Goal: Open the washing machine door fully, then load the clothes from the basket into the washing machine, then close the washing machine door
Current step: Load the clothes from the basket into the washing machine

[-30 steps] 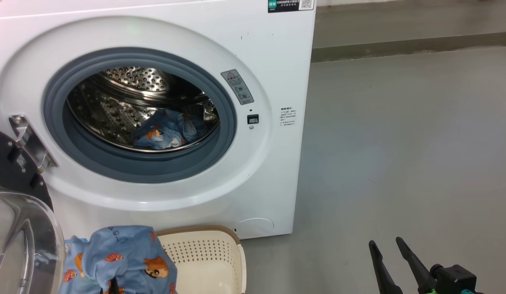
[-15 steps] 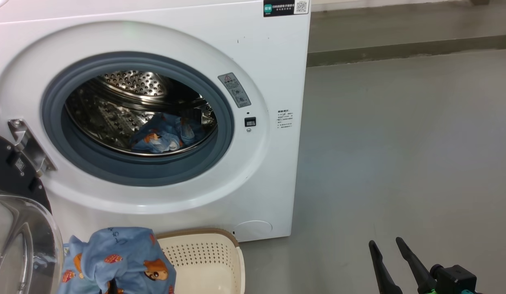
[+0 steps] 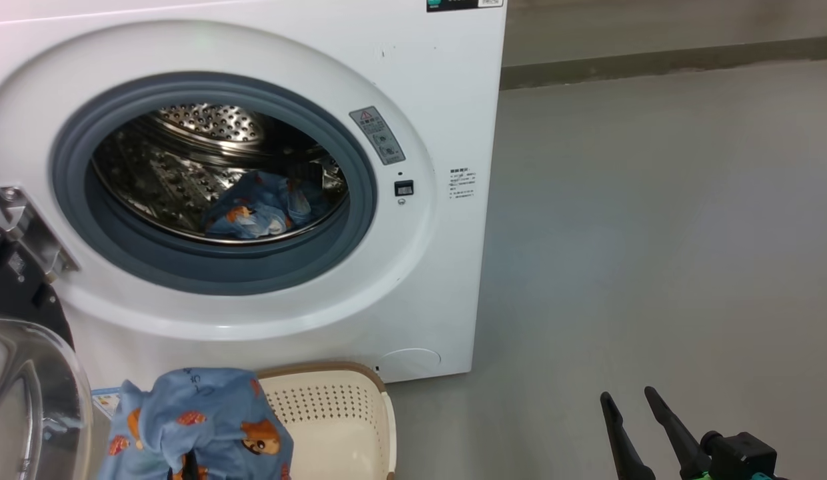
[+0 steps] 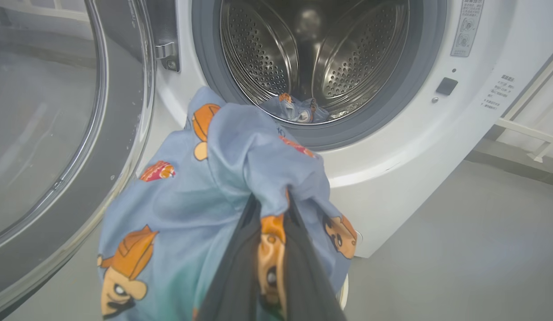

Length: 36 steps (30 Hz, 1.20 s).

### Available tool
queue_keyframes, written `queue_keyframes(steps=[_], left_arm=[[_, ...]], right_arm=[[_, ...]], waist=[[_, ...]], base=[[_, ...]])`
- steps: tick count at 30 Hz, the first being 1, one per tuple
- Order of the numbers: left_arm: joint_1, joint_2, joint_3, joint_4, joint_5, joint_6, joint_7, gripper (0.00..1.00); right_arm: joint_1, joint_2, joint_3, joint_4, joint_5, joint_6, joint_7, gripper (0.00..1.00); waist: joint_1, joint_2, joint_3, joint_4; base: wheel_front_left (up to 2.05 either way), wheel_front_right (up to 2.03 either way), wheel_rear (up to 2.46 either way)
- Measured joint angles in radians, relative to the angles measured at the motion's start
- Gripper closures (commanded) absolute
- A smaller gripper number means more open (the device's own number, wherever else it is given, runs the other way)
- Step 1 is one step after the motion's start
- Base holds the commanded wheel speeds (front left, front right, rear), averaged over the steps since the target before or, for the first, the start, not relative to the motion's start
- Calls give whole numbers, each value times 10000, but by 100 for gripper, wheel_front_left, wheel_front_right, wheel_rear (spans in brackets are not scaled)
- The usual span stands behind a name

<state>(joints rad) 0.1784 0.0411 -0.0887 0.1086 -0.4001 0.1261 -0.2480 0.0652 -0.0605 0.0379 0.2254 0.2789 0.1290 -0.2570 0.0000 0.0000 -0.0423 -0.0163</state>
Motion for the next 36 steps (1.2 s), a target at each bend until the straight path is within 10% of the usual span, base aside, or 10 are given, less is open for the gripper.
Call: queue_keyframes(steps=[17,36], left_arm=[[-3021,6,244,717,159,13,-2,100],[-7874,1267,1409,3866,698,12,-75,100]], right_arm=[[-604,88,88,-92,150,0,0,0],[-1714,98,554,-86,405,0,0,0]], waist=[[1,0,1179,-684],[2,0,2939,-2282]], base=[[0,0,0],[0,0,0]])
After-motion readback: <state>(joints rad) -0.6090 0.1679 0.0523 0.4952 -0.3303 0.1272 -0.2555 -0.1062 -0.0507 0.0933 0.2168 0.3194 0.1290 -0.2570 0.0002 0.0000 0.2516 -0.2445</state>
